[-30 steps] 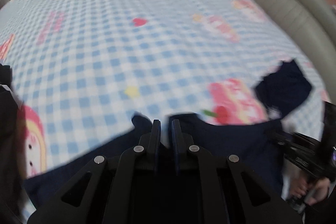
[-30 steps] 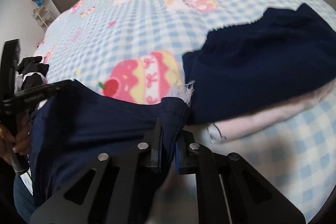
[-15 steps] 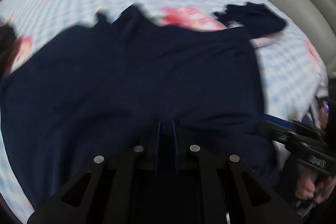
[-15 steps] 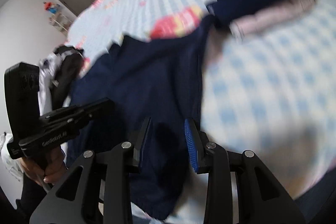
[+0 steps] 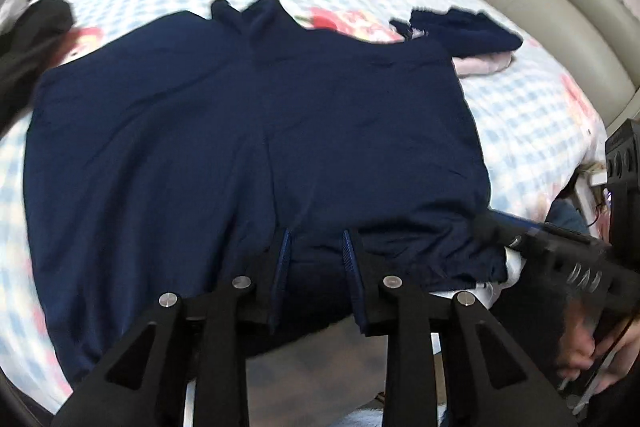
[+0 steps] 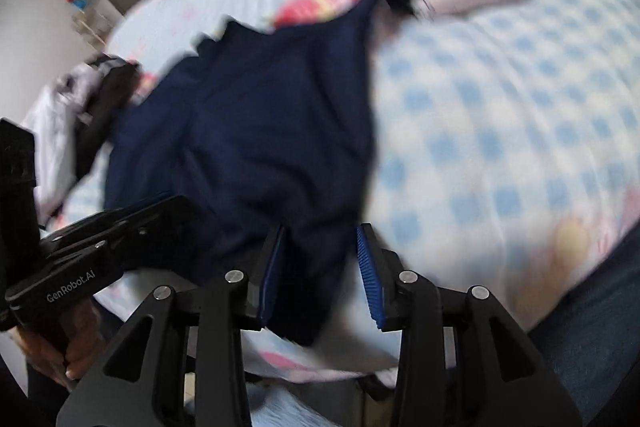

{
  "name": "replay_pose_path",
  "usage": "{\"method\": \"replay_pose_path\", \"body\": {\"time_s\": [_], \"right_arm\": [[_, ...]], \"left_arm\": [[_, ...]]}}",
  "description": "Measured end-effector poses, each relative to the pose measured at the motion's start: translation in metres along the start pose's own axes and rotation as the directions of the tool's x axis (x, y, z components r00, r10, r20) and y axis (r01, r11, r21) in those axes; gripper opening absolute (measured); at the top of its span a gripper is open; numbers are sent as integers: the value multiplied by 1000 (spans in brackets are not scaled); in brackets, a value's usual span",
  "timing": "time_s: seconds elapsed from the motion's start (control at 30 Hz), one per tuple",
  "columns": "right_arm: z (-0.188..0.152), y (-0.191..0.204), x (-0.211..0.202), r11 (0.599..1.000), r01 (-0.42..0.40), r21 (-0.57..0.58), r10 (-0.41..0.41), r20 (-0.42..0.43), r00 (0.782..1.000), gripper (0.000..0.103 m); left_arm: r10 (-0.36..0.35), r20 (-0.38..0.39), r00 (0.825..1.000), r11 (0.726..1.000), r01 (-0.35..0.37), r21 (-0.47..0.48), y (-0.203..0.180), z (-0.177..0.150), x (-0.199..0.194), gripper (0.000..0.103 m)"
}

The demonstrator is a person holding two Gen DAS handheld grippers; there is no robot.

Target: Fold clothes

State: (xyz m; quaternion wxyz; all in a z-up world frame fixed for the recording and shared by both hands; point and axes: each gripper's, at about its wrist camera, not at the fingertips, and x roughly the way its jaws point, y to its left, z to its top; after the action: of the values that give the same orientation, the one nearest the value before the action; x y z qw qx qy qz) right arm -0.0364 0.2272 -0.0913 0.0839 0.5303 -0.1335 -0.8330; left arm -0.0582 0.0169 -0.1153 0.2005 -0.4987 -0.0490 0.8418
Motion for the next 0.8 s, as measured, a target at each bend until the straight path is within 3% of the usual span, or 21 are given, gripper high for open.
{"method": "replay_pose_path", "body": {"time_s": [0.13, 0.2, 0.27, 0.33, 0.4, 0.5, 0.57, 0.6, 0.7, 0.8], "right_arm": [[-2, -9, -22, 1000, -16, 13, 15, 52, 999, 37], [-4, -6, -27, 997, -75, -1, 75, 53, 996, 38], [-11, 1, -22, 991, -132, -9, 133, 27, 991, 38], [-17, 5, -6, 994, -110, -7, 110, -25, 994, 38], [-20, 4, 7, 997, -75, 7, 75, -62, 995, 38], [-17, 3, -12, 991, -133, -14, 133, -11, 991, 39], [-16, 14, -34, 980, -166, -110, 172, 53, 984, 39], [-16, 15, -34, 981, -164, -104, 170, 53, 984, 39], [-16, 13, -20, 984, -171, -55, 172, 14, 985, 39], [-26, 2, -9, 993, -98, -72, 96, -29, 995, 39]], "left_arm": [[-79, 85, 993, 996, 82, -36, -1, -3, -28, 31], [-113, 81, 990, 991, 118, -63, 0, -3, -32, 31], [-89, 64, 994, 993, 94, -75, 5, -5, -28, 31], [-40, 37, 999, 996, 43, -81, 9, -7, -22, 31], [-64, 69, 996, 985, 74, -153, 26, -15, -37, 31], [-113, 151, 982, 951, 151, -269, 54, -23, -65, 31], [-21, 115, 993, 955, 54, -291, 66, -26, -68, 31], [7, 94, 996, 956, 21, -291, 69, -28, -65, 31], [24, 13, 1000, 938, -18, -346, 85, -40, -51, 29], [53, 10, 999, 935, -46, -351, 89, -44, -50, 31]]}}
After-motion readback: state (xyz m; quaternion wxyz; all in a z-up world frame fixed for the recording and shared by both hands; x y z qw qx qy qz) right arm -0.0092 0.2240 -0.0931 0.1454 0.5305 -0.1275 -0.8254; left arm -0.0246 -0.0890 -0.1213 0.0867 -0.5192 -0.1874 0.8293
